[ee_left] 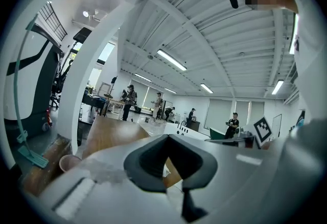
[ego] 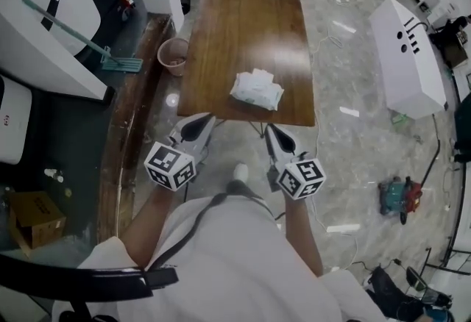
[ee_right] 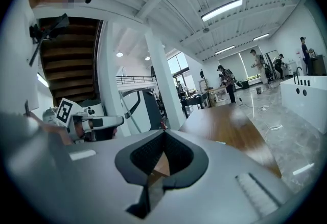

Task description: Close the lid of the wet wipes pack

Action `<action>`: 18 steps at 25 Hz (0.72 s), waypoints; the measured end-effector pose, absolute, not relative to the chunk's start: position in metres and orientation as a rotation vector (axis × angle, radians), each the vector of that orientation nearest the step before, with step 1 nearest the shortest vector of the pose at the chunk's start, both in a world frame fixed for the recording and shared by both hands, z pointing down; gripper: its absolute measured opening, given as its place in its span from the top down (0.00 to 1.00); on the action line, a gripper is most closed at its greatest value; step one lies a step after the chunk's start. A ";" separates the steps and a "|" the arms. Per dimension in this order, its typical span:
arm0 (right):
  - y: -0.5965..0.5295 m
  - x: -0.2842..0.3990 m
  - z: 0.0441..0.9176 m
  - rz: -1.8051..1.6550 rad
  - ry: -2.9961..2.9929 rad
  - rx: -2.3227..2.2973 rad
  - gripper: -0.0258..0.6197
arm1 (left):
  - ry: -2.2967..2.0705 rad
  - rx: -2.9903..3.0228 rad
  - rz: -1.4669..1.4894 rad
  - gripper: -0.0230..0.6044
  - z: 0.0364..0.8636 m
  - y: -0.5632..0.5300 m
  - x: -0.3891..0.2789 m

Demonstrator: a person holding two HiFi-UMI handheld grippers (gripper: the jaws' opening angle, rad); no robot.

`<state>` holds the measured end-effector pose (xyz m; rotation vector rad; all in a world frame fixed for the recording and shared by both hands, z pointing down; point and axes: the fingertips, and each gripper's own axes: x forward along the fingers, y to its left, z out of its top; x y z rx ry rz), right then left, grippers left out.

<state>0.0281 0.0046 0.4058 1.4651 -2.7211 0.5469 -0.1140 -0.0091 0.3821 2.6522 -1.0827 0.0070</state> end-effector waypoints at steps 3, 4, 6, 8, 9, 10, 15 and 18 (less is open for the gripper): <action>-0.023 0.049 0.407 0.556 -2.731 1.434 0.95 | -1.106 2.642 0.015 0.96 0.383 -0.034 -0.093; -0.032 0.056 0.408 0.556 -2.734 1.423 0.95 | -1.115 2.642 0.018 0.96 0.382 -0.042 -0.086; -0.050 0.069 0.409 0.556 -2.739 1.403 0.95 | -1.134 2.638 0.018 0.96 0.381 -0.059 -0.073; -0.067 0.080 0.411 0.563 -2.748 1.381 0.95 | -1.158 2.627 0.023 0.96 0.383 -0.074 -0.062; -0.074 0.085 0.412 0.568 -2.754 1.368 0.95 | -1.168 2.621 0.027 0.96 0.384 -0.082 -0.057; -0.082 0.089 0.413 0.573 -2.759 1.354 0.95 | -1.177 2.615 0.031 0.96 0.385 -0.089 -0.052; -0.113 0.107 0.419 0.583 -2.776 1.281 0.95 | -1.209 2.591 0.034 0.96 0.390 -0.115 -0.028; -0.124 0.115 0.423 0.597 -2.780 1.251 0.95 | -1.217 2.573 0.049 0.96 0.396 -0.125 -0.018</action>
